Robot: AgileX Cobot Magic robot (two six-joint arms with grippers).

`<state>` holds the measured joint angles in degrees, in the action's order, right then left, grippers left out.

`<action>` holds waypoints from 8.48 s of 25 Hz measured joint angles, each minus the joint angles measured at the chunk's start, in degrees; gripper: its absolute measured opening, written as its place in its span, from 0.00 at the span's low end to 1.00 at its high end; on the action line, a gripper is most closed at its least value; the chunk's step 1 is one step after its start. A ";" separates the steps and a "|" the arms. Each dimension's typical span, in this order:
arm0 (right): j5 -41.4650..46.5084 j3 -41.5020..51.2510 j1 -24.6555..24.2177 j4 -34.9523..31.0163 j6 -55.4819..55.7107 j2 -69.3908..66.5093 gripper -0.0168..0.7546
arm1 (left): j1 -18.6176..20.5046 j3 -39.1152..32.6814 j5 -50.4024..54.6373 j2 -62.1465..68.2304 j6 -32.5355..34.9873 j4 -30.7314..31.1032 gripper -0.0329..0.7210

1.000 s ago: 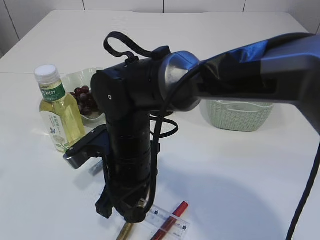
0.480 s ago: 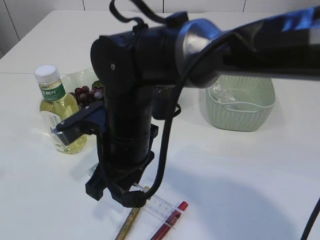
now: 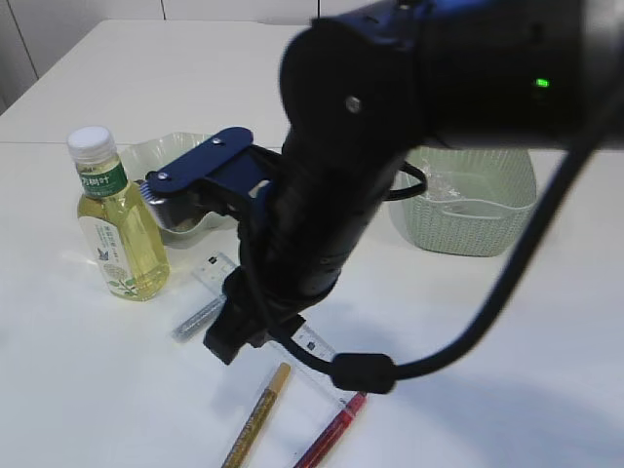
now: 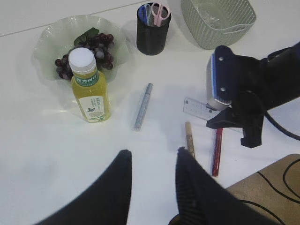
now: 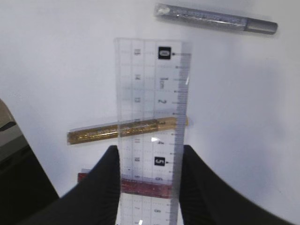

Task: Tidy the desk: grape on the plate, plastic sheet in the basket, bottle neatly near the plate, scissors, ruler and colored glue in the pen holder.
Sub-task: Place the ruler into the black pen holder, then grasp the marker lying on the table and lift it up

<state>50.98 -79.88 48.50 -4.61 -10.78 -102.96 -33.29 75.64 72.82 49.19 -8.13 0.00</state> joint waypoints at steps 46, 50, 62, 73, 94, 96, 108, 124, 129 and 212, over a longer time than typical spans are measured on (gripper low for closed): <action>-76.83 8.09 -18.93 -4.83 -8.29 -4.66 0.40 | 0.00 0.00 0.00 0.00 0.00 0.00 0.36; -76.92 3.37 -19.56 -7.12 -8.40 -8.77 0.40 | 0.00 0.00 0.00 0.00 0.00 0.00 0.36; -76.96 -4.64 -19.68 -12.47 -8.66 -18.70 0.40 | 0.00 0.00 0.00 0.00 0.00 0.00 0.36; -79.79 -4.65 -19.68 -12.92 -8.84 -19.18 0.40 | 0.00 0.00 0.00 0.00 0.00 0.00 0.36; -81.40 -5.07 -19.68 -15.45 -9.06 -22.56 0.40 | 0.00 0.00 0.00 0.00 0.00 0.00 0.36; -80.51 -5.07 -19.68 -16.67 -9.06 -22.56 0.41 | 0.00 0.00 0.00 0.00 0.00 0.00 0.36; -72.63 -8.00 -19.68 -19.13 -6.04 -22.69 0.49 | 0.00 0.00 0.00 0.00 0.00 0.00 0.36; -61.07 -10.69 -19.68 -19.95 -9.61 -16.09 0.51 | 0.00 0.00 0.00 0.00 0.00 0.00 0.36; -50.98 -10.69 -19.68 -19.95 -13.87 -6.99 0.50 | 0.00 0.00 0.00 0.00 0.00 0.00 0.36; 20.30 30.63 -19.76 -5.68 22.96 52.26 0.48 | 0.00 14.68 -14.30 72.32 15.62 1.18 0.40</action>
<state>71.28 -49.25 28.73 -10.29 12.18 -50.70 -33.29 90.32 58.52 121.51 7.49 1.18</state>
